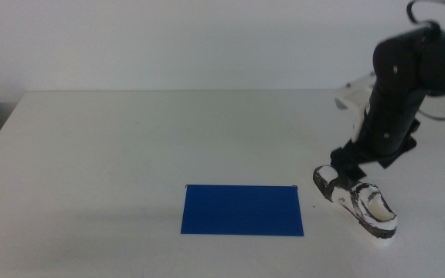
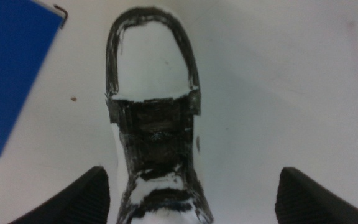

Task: Use one arm to grab the shoe from the table and place it on the mat.

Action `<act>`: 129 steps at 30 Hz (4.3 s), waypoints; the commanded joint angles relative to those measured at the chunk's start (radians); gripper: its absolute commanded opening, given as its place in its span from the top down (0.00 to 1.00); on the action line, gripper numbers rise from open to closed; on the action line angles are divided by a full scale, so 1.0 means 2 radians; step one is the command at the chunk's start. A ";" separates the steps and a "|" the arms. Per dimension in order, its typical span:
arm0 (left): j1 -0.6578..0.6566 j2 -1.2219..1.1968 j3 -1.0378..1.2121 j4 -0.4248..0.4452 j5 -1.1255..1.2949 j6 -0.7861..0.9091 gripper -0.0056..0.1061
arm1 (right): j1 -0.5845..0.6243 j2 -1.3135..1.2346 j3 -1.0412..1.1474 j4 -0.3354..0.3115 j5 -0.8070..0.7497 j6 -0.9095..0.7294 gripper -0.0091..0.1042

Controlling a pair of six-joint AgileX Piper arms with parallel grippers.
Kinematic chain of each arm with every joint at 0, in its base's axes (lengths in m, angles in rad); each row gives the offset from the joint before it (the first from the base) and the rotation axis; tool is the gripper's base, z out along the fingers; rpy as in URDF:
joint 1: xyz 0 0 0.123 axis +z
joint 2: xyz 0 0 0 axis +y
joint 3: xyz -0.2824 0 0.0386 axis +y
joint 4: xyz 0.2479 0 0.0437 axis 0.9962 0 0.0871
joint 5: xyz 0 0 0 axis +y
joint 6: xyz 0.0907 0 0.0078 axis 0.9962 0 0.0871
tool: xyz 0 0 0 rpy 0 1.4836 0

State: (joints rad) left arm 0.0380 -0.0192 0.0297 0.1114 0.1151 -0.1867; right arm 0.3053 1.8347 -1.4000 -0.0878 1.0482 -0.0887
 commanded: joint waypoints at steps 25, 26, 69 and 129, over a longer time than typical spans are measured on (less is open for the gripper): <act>-0.002 -0.003 0.003 -0.002 -0.041 -0.001 0.11 | 0.002 -0.009 0.078 0.004 -0.084 -0.035 0.58; -0.002 -0.003 0.003 -0.002 -0.041 -0.001 0.11 | 0.004 -0.010 0.077 0.004 -0.080 -0.039 0.62; -0.002 -0.003 0.003 -0.002 -0.041 -0.001 0.11 | 0.179 0.069 -0.180 0.038 0.041 -0.339 0.95; -0.002 -0.003 0.003 -0.002 -0.041 -0.001 0.11 | 0.129 -0.107 -0.074 0.005 -0.081 -0.100 0.30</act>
State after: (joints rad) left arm 0.0380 -0.0192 0.0297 0.1114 0.1151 -0.1867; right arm 0.5906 1.7176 -1.5705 -0.0321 0.9683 -0.3825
